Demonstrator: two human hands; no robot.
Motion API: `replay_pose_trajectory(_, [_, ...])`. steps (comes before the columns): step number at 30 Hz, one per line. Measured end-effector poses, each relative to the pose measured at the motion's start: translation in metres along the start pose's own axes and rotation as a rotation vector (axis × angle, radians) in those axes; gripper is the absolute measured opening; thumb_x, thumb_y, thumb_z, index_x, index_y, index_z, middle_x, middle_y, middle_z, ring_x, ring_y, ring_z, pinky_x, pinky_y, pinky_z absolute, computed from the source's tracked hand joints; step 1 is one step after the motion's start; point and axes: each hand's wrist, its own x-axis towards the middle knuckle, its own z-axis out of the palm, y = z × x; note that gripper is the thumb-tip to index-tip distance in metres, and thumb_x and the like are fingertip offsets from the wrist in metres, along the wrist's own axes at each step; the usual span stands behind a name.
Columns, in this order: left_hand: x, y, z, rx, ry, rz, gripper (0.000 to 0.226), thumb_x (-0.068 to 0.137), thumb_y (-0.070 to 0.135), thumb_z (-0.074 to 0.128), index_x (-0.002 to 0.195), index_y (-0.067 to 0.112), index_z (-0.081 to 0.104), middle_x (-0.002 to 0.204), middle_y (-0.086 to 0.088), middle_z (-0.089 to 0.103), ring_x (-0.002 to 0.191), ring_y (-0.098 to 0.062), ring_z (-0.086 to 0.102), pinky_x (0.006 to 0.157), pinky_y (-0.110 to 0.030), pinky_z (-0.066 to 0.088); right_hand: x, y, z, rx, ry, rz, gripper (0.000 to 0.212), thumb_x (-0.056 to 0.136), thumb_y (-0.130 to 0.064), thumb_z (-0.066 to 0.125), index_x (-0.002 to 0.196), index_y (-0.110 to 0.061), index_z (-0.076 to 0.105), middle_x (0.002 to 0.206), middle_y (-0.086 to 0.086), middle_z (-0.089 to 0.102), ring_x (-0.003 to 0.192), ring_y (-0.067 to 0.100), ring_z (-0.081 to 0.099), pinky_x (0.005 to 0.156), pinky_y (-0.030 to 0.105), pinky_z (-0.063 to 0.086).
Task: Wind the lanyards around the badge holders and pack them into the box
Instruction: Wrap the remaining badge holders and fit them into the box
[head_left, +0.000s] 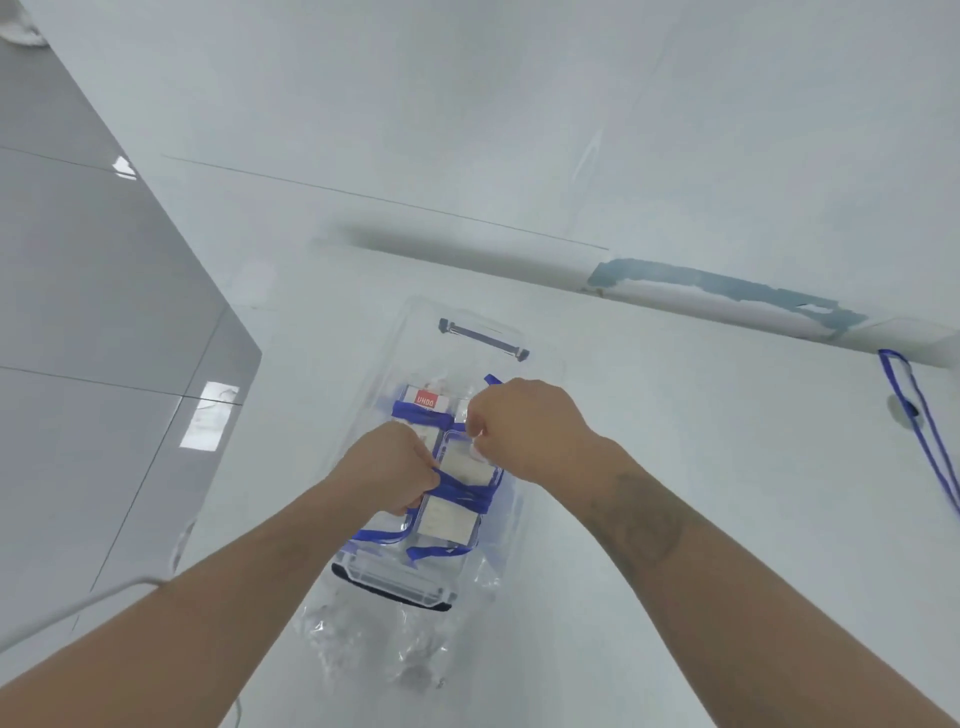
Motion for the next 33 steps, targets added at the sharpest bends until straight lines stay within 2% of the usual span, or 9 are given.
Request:
replay_pose_trajectory(3, [0.014,-0.008,0.015,0.105,0.04,-0.011,0.014,0.082,0.008,0.06,0.069,0.009,0.057,0.063,-0.006,0.059,0.06,-0.022,0.054,0.06,-0.033,0.052,0.011,-0.009,0.01,-0.138,-0.06,-0.007,0.016,0.086,-0.002,0.053,0.08,-0.016,0.056,0.069,-0.003,0.048,0.064,0.02,0.05,0.052,0.024,0.028])
replay_pose_trajectory(5, [0.017,-0.009,0.024,0.19,0.068,-0.006,0.022,0.083,0.01,0.059,0.063,0.013,0.048,0.06,0.0,0.052,0.059,-0.018,0.05,0.054,-0.025,0.041,0.015,-0.011,0.015,-0.185,-0.098,-0.014,0.02,0.089,-0.003,0.052,0.075,-0.016,0.048,0.068,-0.003,0.043,0.062,0.018,0.048,0.055,0.026,0.031])
replay_pose_trajectory(10, [0.028,-0.01,0.037,0.283,0.13,0.04,0.016,0.09,0.014,0.056,0.075,0.018,0.05,0.065,0.005,0.048,0.072,-0.017,0.056,0.065,-0.025,0.045,0.03,-0.014,0.021,-0.202,-0.185,0.006,0.014,0.095,-0.015,0.057,0.109,-0.016,0.061,0.094,0.001,0.058,0.1,0.022,0.063,0.077,0.03,0.04])
replay_pose_trajectory(15, [0.03,-0.008,0.043,0.324,0.165,0.005,0.004,0.094,0.017,0.053,0.092,0.018,0.056,0.076,0.003,0.05,0.076,-0.016,0.055,0.069,-0.024,0.047,0.035,-0.017,0.025,-0.251,-0.199,0.019,0.023,0.095,-0.021,0.062,0.117,-0.016,0.059,0.112,0.003,0.066,0.102,0.022,0.065,0.09,0.033,0.049])
replay_pose_trajectory(21, [0.033,0.003,0.035,0.526,0.037,-0.019,0.028,0.096,0.028,0.06,0.12,0.016,0.056,0.114,-0.003,0.066,0.106,-0.02,0.064,0.093,-0.031,0.051,0.035,-0.019,0.021,-0.263,-0.196,0.042,0.024,0.096,-0.02,0.061,0.119,-0.016,0.059,0.113,0.004,0.065,0.104,0.023,0.064,0.09,0.033,0.049])
replay_pose_trajectory(25, [0.033,0.006,0.027,0.578,0.016,0.004,0.032,0.094,0.031,0.061,0.122,0.016,0.056,0.117,-0.003,0.066,0.108,-0.021,0.064,0.095,-0.033,0.05,0.03,-0.019,0.017,-0.237,-0.205,0.059,0.023,0.096,-0.019,0.06,0.119,-0.015,0.059,0.113,0.004,0.066,0.104,0.023,0.064,0.09,0.032,0.048])
replay_pose_trajectory(29, [0.024,0.002,0.023,0.554,0.141,0.116,0.022,0.096,0.031,0.054,0.114,0.02,0.06,0.106,0.001,0.067,0.097,-0.018,0.065,0.084,-0.028,0.052,0.021,-0.016,0.01,-0.244,-0.11,0.037,0.013,0.093,-0.012,0.06,0.106,-0.016,0.062,0.094,0.005,0.061,0.091,0.024,0.056,0.079,0.033,0.042])
replay_pose_trajectory(31, [0.015,0.003,0.017,0.505,0.23,0.186,0.019,0.097,0.033,0.05,0.11,0.024,0.061,0.1,0.004,0.067,0.091,-0.015,0.065,0.08,-0.027,0.053,0.015,-0.011,0.007,-0.224,-0.001,0.035,0.015,0.093,-0.013,0.056,0.102,-0.019,0.065,0.08,0.0,0.051,0.079,0.021,0.047,0.07,0.031,0.036])
replay_pose_trajectory(33, [0.005,0.005,0.008,0.387,0.349,0.289,0.02,0.099,0.032,0.046,0.11,0.028,0.063,0.099,0.009,0.069,0.086,-0.012,0.063,0.078,-0.026,0.053,0.006,-0.002,0.008,-0.094,0.154,0.057,0.022,0.095,-0.02,0.049,0.101,-0.028,0.069,0.079,-0.006,0.056,0.078,0.019,0.048,0.067,0.03,0.037])
